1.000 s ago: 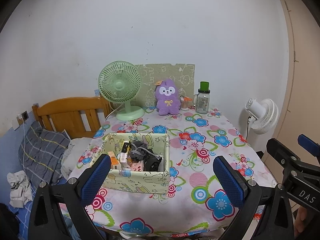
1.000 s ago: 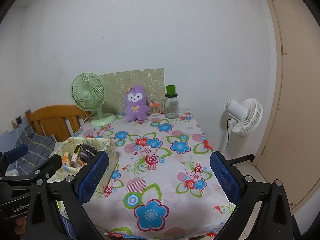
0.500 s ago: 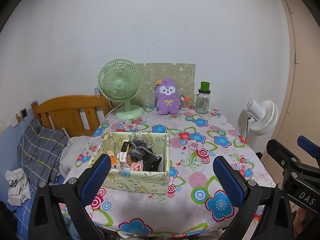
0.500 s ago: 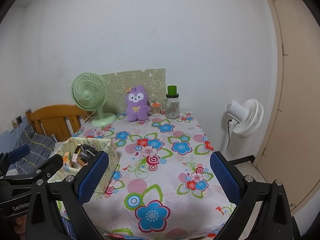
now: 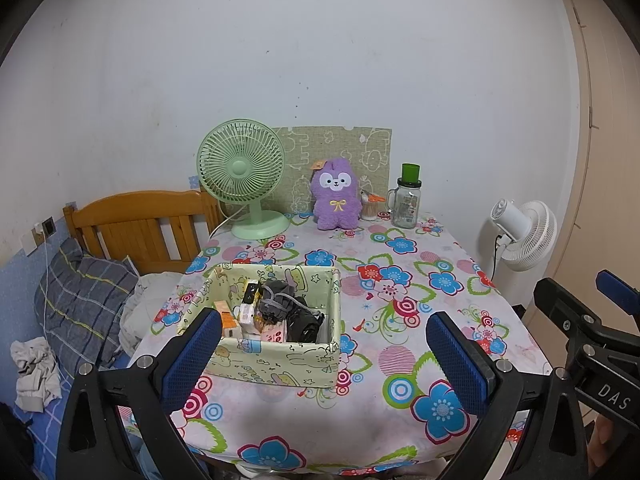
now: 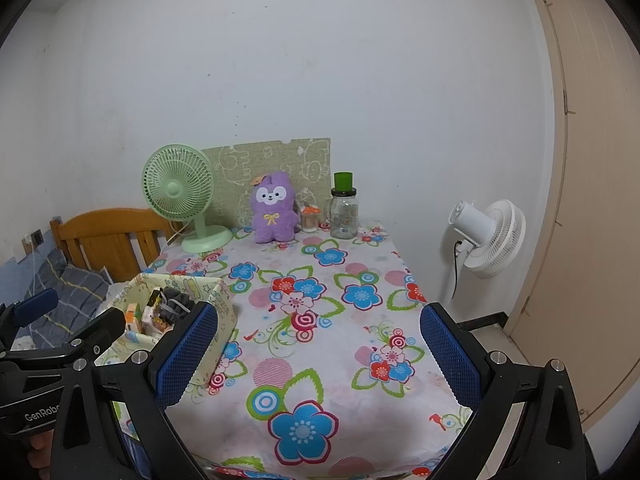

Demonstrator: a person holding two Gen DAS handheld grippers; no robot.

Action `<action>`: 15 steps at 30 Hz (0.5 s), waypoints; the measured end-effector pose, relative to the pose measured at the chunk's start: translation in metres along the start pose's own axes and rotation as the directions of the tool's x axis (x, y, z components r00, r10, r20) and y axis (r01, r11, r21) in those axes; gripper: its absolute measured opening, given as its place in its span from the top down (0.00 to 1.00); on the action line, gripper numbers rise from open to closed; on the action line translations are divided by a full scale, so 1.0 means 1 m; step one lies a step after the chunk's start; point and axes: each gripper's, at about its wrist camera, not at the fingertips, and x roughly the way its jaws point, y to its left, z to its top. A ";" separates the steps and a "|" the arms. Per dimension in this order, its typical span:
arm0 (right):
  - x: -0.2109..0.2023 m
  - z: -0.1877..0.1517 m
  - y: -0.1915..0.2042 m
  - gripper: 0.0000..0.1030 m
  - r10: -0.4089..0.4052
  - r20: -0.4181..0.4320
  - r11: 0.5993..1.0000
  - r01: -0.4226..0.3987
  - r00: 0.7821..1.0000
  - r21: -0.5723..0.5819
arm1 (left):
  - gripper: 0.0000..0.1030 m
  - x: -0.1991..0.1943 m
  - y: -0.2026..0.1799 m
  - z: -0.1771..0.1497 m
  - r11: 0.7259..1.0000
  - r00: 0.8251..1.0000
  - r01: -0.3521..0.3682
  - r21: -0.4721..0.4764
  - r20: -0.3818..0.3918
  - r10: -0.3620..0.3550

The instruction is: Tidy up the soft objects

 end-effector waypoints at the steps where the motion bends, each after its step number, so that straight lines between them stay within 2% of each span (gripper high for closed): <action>1: 0.000 0.000 0.000 0.01 0.000 0.000 1.000 0.000 1.000 0.001 | 0.00 0.000 0.000 0.000 1.000 1.000 0.000 0.000 0.000 0.000; 15: -0.001 0.000 0.000 0.01 0.002 -0.002 1.000 -0.002 1.000 -0.003 | 0.00 0.000 0.001 0.000 1.000 1.000 -0.004 -0.005 -0.004 0.004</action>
